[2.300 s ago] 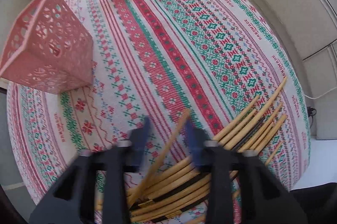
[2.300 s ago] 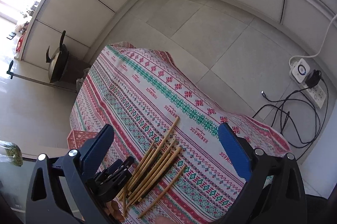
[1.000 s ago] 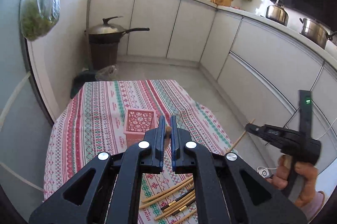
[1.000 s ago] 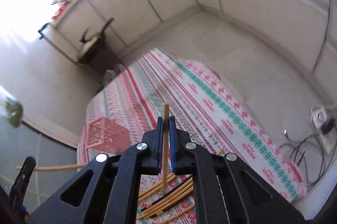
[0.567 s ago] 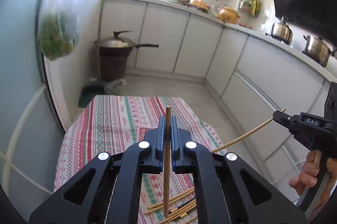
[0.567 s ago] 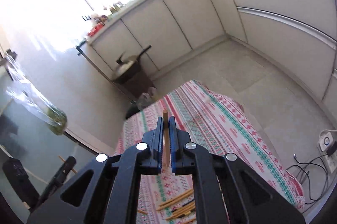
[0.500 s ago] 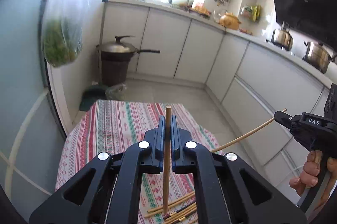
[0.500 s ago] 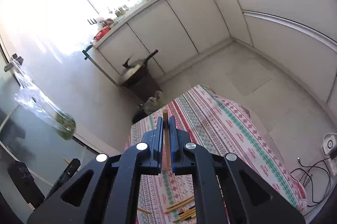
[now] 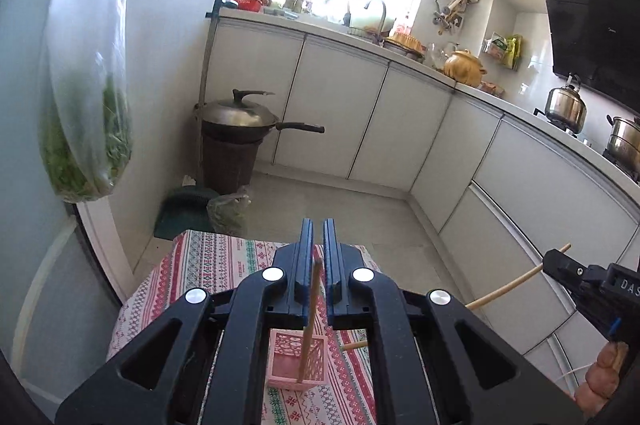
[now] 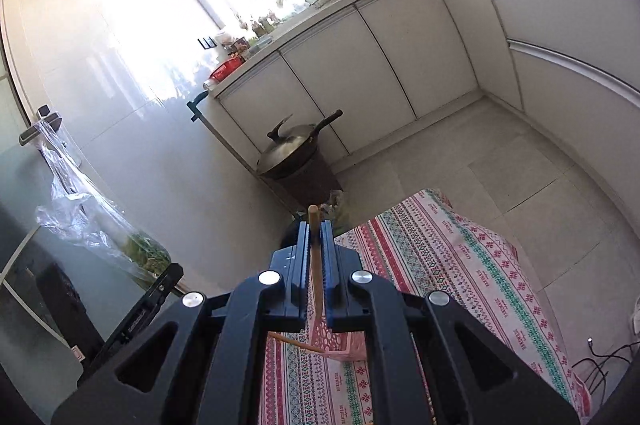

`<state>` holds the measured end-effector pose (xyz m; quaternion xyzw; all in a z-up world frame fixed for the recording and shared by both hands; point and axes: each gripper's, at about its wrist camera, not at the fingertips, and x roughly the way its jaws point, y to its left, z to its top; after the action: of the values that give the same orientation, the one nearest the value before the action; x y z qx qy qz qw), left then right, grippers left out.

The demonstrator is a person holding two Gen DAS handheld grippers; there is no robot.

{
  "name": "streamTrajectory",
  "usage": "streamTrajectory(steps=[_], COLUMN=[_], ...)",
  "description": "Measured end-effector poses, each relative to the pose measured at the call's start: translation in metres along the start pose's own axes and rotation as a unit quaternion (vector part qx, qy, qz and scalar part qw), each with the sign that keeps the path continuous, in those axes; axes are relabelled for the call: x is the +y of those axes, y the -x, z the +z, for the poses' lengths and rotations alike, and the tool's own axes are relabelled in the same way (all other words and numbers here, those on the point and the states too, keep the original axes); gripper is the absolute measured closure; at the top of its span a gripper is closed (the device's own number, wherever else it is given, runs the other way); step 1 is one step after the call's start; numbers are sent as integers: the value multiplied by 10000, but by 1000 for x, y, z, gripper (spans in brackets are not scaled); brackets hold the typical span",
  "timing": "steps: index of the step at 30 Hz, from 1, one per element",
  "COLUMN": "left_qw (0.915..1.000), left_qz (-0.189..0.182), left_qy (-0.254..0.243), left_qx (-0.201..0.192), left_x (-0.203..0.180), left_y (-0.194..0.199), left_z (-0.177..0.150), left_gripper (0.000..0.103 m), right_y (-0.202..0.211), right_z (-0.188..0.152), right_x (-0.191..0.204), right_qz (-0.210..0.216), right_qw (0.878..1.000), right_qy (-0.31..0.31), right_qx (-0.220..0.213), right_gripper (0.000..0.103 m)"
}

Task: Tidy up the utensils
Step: 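Lower both chopsticks into the pink holder and open both tools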

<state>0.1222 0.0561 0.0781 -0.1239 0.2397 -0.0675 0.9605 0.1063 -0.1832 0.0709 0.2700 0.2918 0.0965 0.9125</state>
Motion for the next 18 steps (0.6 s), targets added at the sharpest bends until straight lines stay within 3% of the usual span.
streamTrajectory(steps=[1, 2, 7, 12, 14, 18], left_qw=[9999, 9998, 9985, 9992, 9984, 9972], left_qz=[36, 22, -119, -149, -123, -72], left_qy=[60, 94, 243, 376, 471, 650], left_qx=[79, 165, 472, -41, -278, -354], left_x=[3, 7, 24, 31, 35, 47], left_y=[-12, -22, -44, -5, 13, 27], left_z=[-3, -7, -16, 3, 8, 13], left_gripper=[95, 87, 85, 49, 41, 39], right_y=[-9, -16, -45, -56, -62, -79], right_z=[-1, -3, -5, -7, -10, -18], right_x=[0, -1, -2, 6, 11, 14], right_qz=[-39, -67, -215, -285, -325, -433], right_qw=[10000, 9999, 9993, 9990, 9986, 9973], right_qy=[16, 22, 6, 105, 164, 217], right_qx=[90, 146, 297, 329, 374, 552], right_gripper=[97, 97, 97, 97, 97, 97])
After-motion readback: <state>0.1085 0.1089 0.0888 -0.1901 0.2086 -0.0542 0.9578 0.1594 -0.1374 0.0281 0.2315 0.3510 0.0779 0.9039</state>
